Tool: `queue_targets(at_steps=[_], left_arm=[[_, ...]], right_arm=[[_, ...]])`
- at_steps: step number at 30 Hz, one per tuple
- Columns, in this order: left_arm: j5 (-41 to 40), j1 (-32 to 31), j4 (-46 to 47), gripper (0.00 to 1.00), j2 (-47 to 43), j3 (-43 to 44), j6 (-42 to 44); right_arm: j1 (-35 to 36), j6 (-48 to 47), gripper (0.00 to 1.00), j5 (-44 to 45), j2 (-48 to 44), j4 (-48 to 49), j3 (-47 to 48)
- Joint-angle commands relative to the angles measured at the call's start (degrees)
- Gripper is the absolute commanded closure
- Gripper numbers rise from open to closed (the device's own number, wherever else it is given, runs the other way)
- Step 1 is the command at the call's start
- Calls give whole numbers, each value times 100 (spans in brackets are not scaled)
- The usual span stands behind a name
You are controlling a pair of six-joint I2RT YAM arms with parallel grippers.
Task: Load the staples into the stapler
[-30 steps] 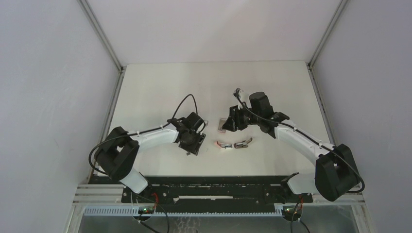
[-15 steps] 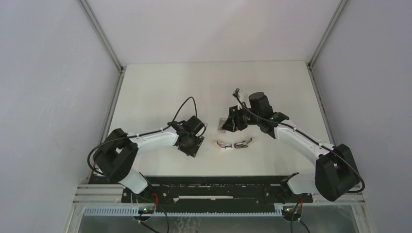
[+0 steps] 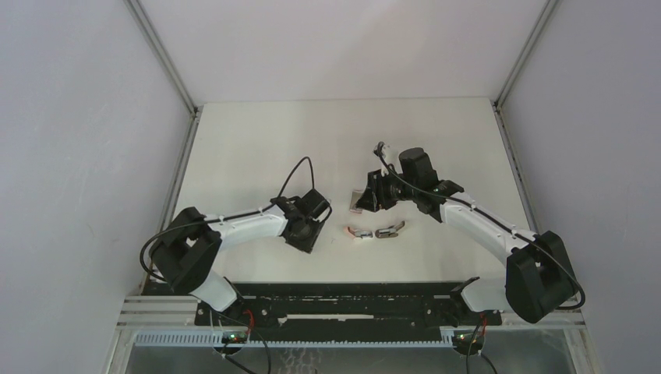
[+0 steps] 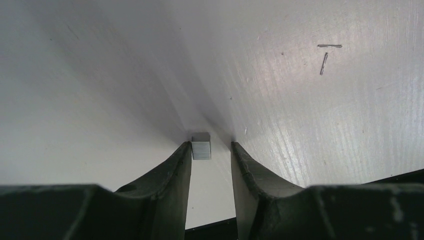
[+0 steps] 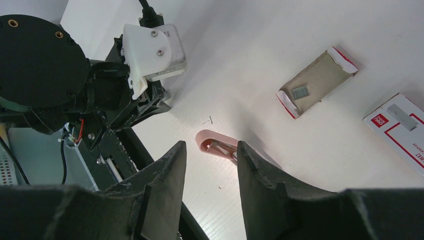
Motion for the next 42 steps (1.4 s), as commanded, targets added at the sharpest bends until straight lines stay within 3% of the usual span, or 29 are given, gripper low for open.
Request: queue_targets(at_steps=[1, 22, 34, 42], left_arm=[[-169, -64, -80, 62, -181, -165, -146], [-238, -90, -154, 65, -255, -220, -410], [-220, -107, -124, 78, -227, -255, -410], [-228, -108, 40, 84, -648, -194, -11]], right_arm=[[45, -67, 59, 16, -107, 203, -23], [48, -54, 59, 9, -93, 229, -30], [-1, 47, 59, -98, -194, 352, -111], [-376, 172, 59, -418, -773, 502, -296]])
